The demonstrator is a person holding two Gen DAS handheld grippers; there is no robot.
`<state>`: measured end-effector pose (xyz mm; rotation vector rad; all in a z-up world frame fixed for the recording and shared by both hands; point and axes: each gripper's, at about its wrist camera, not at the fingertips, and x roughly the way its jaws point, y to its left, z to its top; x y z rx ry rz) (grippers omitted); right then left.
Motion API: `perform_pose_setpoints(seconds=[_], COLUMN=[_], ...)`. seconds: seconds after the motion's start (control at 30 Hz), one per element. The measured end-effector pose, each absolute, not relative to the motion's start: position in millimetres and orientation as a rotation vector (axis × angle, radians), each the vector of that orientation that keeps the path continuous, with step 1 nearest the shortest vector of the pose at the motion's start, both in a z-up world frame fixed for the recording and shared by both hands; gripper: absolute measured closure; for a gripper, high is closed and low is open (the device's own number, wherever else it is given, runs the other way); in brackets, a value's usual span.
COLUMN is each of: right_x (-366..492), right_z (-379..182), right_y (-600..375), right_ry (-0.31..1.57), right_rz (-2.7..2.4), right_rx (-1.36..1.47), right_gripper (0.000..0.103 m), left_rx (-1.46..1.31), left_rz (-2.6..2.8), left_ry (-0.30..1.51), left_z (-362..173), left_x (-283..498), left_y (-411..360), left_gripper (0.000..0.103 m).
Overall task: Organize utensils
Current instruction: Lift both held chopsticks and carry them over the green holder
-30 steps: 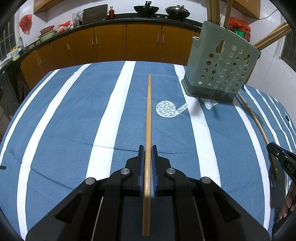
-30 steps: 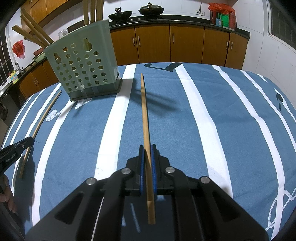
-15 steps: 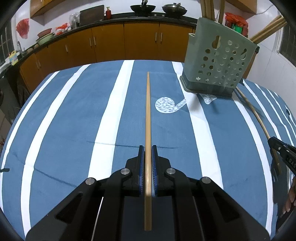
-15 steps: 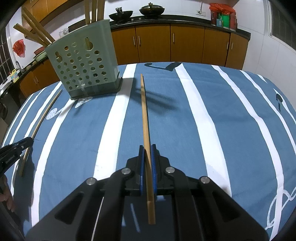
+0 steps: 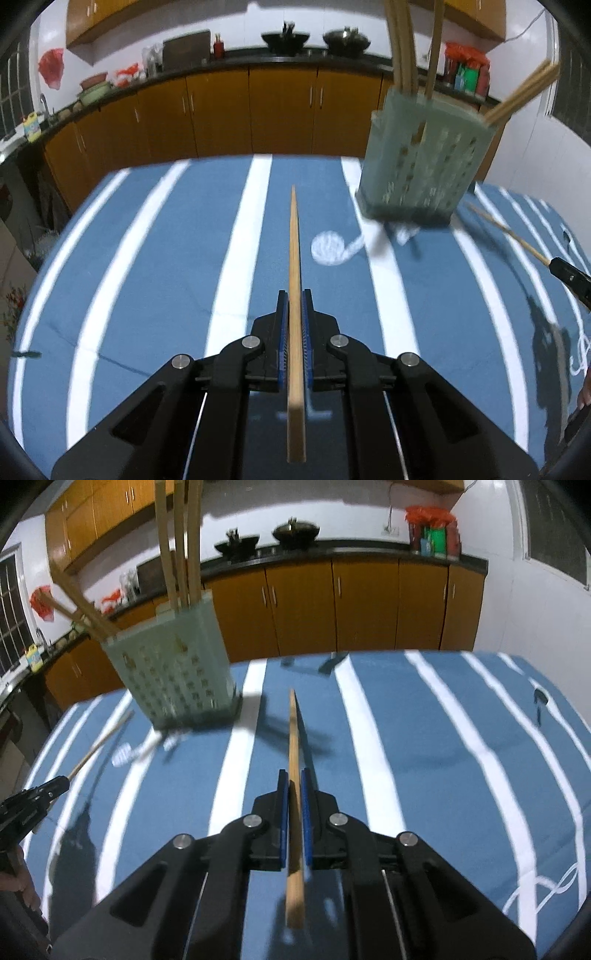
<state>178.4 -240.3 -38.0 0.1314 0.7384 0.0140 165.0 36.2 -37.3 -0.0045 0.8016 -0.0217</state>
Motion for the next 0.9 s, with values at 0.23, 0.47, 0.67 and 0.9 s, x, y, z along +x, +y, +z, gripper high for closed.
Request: perform_pose_setpoints(seconds=[0.23,0.47,0.67,0.9], right_x=[173,172,168,163], right_z=[-8,5,42,88], right_y=[-243,-244,-246,-242], right_ry=[0.653,0.617,0.510,0.411], right_rz=[0.024,0.032,0.047,0.124], right_rx=[0.139,0.135,0.145,0.173], right_gripper=[0.095,0.095,0.095,0.095], left_rx=[-0.021,-0.043,-0.049,-0.067], left_rz=[-0.031,-0.047,-0.071,-0.128], left_ry=[0.693,0.642,0.574,0.498], left_z=[2,20,50,84], left_x=[159,157,155,151], left_y=[41,45,46,37], left_gripper=[0.095,0.095,0.095,0.095])
